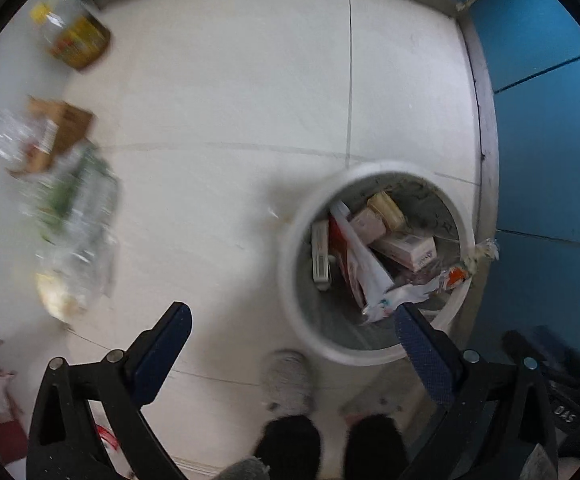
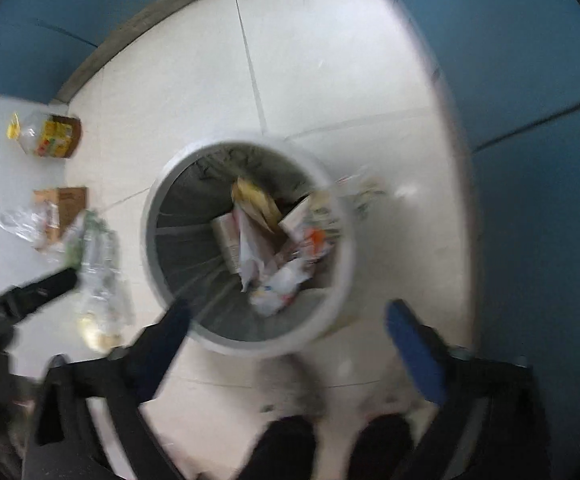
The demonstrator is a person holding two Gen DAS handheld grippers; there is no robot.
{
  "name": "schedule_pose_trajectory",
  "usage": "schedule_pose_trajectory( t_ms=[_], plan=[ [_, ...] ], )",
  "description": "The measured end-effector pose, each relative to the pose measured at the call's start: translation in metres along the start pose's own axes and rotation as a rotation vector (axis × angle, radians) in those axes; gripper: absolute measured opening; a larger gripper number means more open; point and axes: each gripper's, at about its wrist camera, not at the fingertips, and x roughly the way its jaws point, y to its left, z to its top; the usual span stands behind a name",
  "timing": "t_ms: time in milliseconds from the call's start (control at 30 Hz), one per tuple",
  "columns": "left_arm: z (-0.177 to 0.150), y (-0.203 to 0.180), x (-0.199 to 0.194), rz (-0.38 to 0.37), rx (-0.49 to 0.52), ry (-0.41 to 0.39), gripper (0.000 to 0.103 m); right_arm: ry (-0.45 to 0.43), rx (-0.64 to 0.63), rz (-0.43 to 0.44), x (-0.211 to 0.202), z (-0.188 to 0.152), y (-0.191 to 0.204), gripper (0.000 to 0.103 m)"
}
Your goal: Collect trash
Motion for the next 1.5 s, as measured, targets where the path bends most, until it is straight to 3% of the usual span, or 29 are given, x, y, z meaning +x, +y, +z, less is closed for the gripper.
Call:
schedule_pose_trajectory(
  t_ms=[133,267,633,867,1100,1267,1500],
  plan=[
    [-0.020,-0.002,-0.069,0.078,0.034,-0.149,0.103,-0.091,-0.088,-0.131,-0.068,-0.021,0.018,0.103],
    [-0.042,-0.006,-0.150,0.047,0.063,-0.248,0.103,-0.167,-0.129,-0.191,-0.148,-0.049,0.026,0.103],
    [-0.139,-0.028,-0.353,-0.022,0.098,-0.433,0.103,-0.385,-0.151,-0.192,-0.394,-0.139,0.043,0.103],
    [-0.213,-0.037,-0.444,-0.037,0.060,-0.522,0.103,-0.517,-0.169,-0.155,-0.531,-0.214,0.037,0.103],
    [-0.294,-0.049,-0.503,-0.017,0.029,-0.602,0.103,-0.597,-0.226,-0.104,-0.606,-0.283,0.023,0.103],
    [-0.329,-0.055,-0.533,0.000,-0.003,-0.624,0.103,-0.629,-0.244,-0.062,-0.644,-0.327,0.013,0.103],
    [-0.359,-0.058,-0.569,-0.028,0.017,-0.639,0.103,-0.650,-0.249,-0.034,-0.681,-0.361,0.011,0.103]
  ],
)
